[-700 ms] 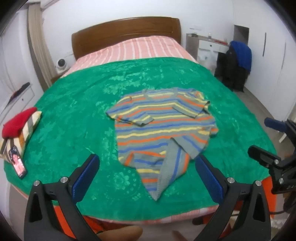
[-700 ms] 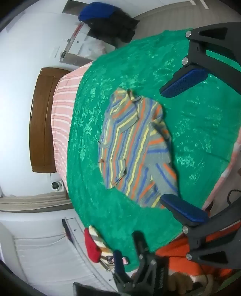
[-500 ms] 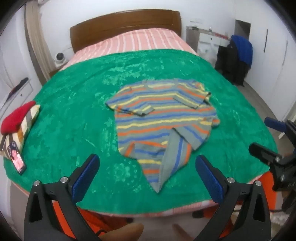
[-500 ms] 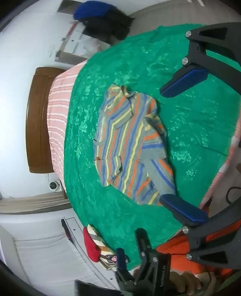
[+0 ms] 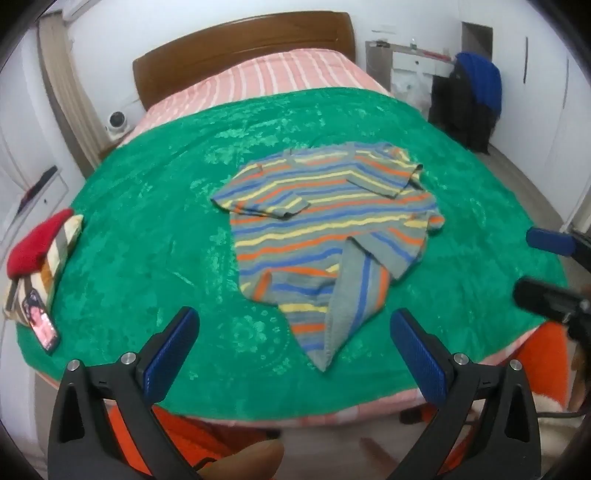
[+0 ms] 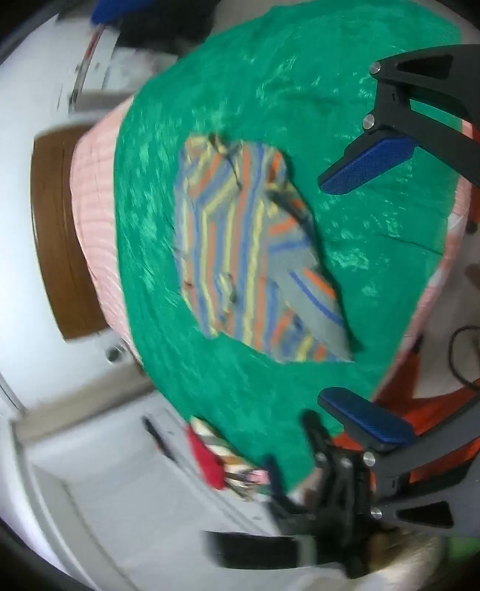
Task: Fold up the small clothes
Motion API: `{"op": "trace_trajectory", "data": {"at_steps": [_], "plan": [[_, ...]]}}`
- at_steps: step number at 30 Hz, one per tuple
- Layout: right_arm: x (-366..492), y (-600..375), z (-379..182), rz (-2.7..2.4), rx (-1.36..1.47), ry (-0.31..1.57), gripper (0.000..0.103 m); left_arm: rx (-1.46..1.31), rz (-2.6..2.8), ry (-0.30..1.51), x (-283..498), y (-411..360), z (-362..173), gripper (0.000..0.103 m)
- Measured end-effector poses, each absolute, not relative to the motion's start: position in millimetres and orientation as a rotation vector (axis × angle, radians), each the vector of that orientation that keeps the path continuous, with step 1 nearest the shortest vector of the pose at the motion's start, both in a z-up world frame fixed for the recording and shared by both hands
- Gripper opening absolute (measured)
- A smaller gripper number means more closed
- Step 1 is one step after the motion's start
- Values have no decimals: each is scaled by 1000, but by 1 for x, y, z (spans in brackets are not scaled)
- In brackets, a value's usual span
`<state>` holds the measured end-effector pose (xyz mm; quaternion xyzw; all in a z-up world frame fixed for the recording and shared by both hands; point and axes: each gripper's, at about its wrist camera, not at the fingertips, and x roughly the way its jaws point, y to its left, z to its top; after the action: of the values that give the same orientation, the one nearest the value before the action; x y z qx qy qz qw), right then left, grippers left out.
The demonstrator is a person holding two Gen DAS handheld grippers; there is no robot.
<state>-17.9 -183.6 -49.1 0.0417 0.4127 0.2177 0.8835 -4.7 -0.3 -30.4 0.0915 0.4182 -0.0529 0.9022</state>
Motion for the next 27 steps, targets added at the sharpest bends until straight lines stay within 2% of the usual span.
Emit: {"op": "trace_trajectory", "data": {"at_steps": [5,19,27], "plan": [[-21,-175,-60,347,-41,834,103,202,-115,875,-6,0,-36,103],[-12,-198,-65,326,84,907,103,181,-71,873,0,11,-36,103],[-19,-192,-59,301,1,827,103,152,-148,903,3,12,-41,103]]}}
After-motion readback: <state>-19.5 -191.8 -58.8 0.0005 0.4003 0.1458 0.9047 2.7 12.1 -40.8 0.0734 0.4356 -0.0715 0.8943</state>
